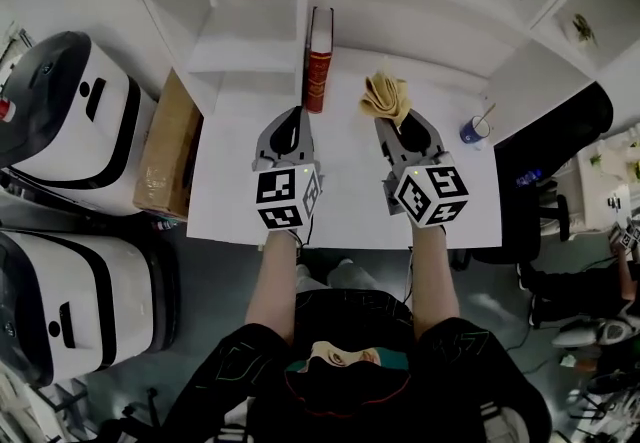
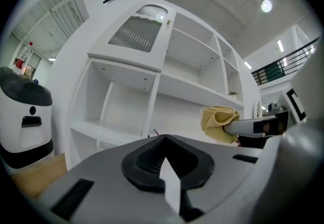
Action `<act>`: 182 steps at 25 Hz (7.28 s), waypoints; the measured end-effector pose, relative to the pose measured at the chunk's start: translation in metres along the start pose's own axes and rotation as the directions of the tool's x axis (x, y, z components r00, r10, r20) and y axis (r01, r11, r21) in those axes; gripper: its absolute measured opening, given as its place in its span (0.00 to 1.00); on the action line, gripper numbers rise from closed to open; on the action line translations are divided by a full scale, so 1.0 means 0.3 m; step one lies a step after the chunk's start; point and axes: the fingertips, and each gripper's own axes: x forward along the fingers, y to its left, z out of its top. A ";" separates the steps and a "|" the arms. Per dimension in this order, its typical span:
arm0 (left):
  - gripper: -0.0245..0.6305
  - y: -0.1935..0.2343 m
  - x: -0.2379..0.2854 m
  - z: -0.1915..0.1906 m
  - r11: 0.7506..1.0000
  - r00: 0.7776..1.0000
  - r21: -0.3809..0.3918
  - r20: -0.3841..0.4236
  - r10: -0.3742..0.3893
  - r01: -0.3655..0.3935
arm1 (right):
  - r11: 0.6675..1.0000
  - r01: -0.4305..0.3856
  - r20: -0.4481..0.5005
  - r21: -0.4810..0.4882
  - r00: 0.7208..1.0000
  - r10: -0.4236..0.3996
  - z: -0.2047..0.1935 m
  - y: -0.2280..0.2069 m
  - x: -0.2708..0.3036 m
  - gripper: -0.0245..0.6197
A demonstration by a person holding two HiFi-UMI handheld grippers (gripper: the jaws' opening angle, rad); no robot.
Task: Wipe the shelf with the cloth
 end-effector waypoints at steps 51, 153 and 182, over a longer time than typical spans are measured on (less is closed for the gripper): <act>0.04 -0.132 0.153 0.933 0.896 0.906 0.437 0.408 -0.115 -0.083 | 0.925 -0.202 0.420 -0.321 0.845 0.330 1.297 0.029 0.541 0.23; 0.04 -0.181 0.146 0.799 0.925 0.949 0.379 0.298 -0.106 -0.016 | 0.907 -0.288 0.245 -0.308 0.897 0.368 1.122 -0.020 0.493 0.22; 0.04 -0.088 0.125 0.692 0.958 0.958 0.286 0.266 -0.107 0.027 | 0.790 -0.215 -0.049 -0.574 0.972 0.229 0.874 0.156 0.600 0.22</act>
